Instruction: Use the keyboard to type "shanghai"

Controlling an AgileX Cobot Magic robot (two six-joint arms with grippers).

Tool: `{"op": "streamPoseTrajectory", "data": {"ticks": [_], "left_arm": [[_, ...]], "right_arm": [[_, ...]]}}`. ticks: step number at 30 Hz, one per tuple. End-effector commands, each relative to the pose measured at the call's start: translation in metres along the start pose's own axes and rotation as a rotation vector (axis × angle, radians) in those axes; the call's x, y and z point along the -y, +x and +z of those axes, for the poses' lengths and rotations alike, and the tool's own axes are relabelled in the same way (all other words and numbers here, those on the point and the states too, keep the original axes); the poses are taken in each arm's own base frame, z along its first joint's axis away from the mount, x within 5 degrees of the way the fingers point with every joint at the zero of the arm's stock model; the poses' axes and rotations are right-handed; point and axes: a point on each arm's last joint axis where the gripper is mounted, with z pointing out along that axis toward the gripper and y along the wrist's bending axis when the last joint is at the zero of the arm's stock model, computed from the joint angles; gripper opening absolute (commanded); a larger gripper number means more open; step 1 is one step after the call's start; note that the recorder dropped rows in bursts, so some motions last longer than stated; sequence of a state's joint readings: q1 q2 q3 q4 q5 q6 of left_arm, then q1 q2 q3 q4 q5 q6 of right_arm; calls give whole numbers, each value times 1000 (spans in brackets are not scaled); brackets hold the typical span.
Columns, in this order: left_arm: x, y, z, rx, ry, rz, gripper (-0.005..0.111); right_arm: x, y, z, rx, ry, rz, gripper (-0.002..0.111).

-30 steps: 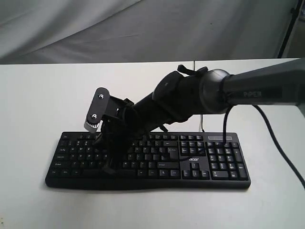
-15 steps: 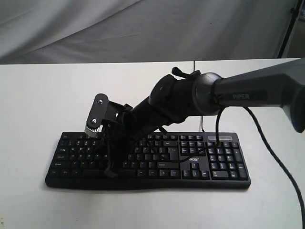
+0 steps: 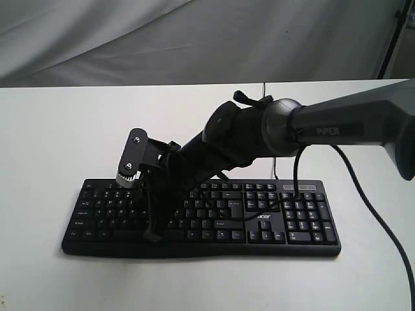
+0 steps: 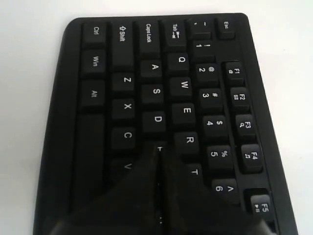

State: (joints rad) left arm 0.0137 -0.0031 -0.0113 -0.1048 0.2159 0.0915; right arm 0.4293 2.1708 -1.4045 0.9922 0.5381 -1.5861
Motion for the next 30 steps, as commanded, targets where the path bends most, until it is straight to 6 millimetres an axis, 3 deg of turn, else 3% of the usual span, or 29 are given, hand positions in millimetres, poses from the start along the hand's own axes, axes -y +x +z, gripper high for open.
{"op": "streamPoseTrajectory", "data": {"ticks": [1, 30], "left_arm": [[0, 0, 0, -1, 5, -5, 1], [0, 0, 0, -1, 5, -5, 1]], "right_arm": [[1, -1, -1, 1, 3, -4, 0], [1, 0, 1, -7, -1, -12, 0]]}}
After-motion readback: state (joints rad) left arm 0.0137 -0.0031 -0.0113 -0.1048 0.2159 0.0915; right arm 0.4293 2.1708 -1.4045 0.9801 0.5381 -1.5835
